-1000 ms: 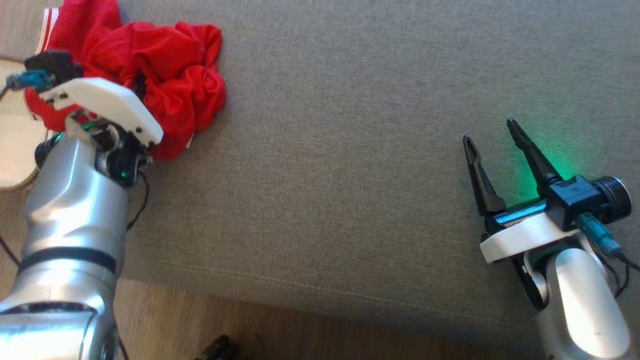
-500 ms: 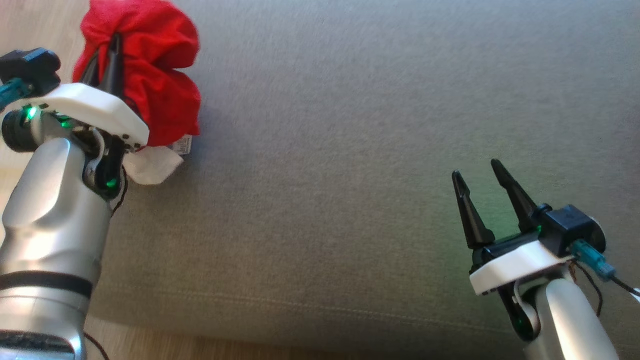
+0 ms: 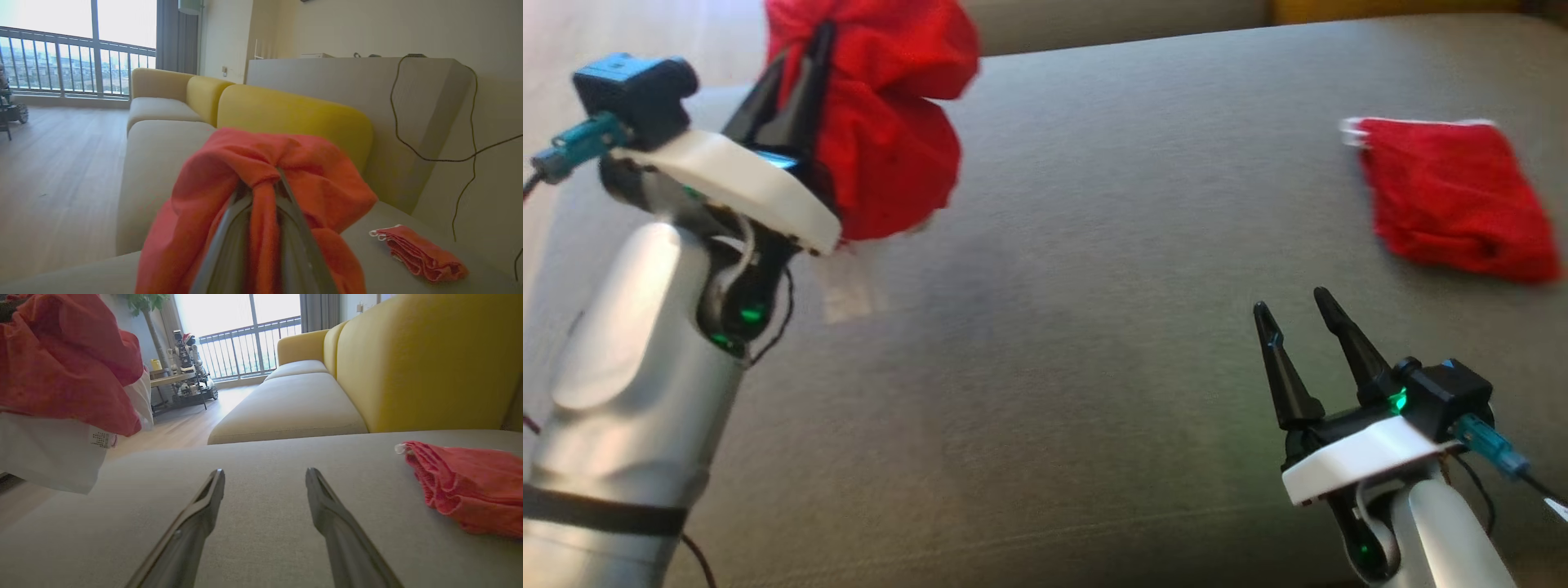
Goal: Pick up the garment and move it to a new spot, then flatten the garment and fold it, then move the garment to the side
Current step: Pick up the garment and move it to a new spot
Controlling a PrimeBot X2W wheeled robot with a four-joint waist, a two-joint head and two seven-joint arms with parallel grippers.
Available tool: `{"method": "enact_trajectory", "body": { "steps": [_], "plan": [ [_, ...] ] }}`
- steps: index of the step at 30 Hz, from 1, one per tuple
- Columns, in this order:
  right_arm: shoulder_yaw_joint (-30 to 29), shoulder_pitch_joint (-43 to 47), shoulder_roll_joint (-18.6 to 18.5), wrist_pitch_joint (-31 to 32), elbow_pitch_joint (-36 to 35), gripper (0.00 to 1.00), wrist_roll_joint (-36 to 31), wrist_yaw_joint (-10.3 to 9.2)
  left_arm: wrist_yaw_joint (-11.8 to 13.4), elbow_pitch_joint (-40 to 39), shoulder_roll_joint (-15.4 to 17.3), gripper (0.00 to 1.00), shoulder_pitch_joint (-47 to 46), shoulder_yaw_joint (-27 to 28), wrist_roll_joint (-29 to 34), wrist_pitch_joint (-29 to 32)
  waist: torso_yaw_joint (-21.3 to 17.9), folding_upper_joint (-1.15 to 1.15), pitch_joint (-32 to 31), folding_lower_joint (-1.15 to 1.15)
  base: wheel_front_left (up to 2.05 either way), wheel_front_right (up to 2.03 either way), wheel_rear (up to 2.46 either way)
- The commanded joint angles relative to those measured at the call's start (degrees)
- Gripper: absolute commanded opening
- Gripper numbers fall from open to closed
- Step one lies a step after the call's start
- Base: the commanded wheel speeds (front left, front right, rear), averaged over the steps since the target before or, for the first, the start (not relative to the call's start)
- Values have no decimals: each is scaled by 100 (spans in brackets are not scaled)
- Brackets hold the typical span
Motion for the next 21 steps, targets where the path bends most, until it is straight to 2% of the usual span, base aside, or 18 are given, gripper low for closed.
{"method": "enact_trajectory", "body": {
  "steps": [1, 8, 12, 16, 21],
  "plan": [
    [139, -7, 20, -54, -205, 100, 49, -2, 78, -394, 230, 0, -189, 195, 6, 80, -638, 0, -218, 0, 0, 0, 0],
    [67, -40, 20, -54, -285, 100, 149, -2, 307, -922, 234, 0, 43, 29, 121, 268, -1267, 0, -39, 0, 0, 0, 0],
    [51, -83, 20, -54, -394, 100, 230, -2, 399, -960, 187, 0, 345, -224, 274, 299, -1467, 0, 222, 0, 0, 0, 0],
    [40, -129, 20, -54, -480, 100, 293, -2, 468, -693, 32, 0, 802, -459, 379, 69, -1490, 0, 496, 0, 0, 0, 0],
    [-70, -160, 20, -54, -508, 100, 231, -2, 490, -125, -305, 0, 1326, -726, 369, -236, -1315, 0, 695, 0, 0, 0, 0]
  ]
}}
